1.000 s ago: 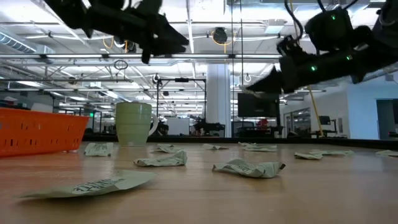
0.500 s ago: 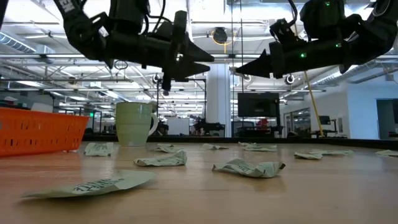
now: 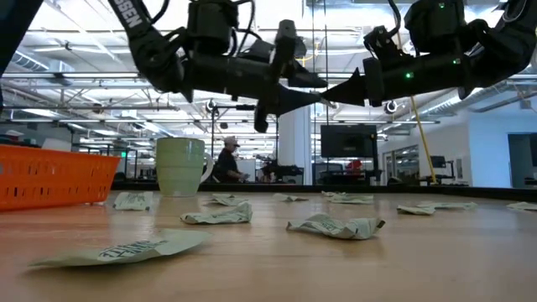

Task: Pick and place Stevia / Truvia into bins
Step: Put the stevia packet into the orange bin

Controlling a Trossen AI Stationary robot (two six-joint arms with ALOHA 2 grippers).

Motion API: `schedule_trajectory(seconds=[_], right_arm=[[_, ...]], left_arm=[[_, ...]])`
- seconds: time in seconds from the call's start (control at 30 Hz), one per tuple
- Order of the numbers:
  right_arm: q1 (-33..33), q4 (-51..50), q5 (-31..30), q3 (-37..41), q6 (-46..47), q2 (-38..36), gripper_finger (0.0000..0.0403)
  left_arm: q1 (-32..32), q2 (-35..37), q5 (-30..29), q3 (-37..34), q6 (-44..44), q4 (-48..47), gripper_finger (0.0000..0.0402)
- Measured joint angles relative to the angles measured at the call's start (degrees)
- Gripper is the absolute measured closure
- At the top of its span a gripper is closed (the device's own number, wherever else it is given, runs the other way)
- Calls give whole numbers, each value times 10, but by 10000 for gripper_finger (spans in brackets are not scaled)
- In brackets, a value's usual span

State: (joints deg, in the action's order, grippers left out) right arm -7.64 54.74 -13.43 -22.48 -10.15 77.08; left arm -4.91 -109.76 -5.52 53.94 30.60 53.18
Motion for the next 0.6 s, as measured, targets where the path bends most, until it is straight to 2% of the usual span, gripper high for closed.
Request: schedule_trajectory(seconds=[0.17, 0.47, 0.6], right_arm=[[0, -2, 0, 0, 0, 0, 399], [0, -5, -1, 0, -11, 0, 399], [0, -6, -1, 0, 9, 0, 399]], left_arm=[[0, 1, -14, 28, -1, -86, 263], [0, 1, -17, 30, -5, -111, 263], [-1, 1, -39, 30, -25, -109, 263]])
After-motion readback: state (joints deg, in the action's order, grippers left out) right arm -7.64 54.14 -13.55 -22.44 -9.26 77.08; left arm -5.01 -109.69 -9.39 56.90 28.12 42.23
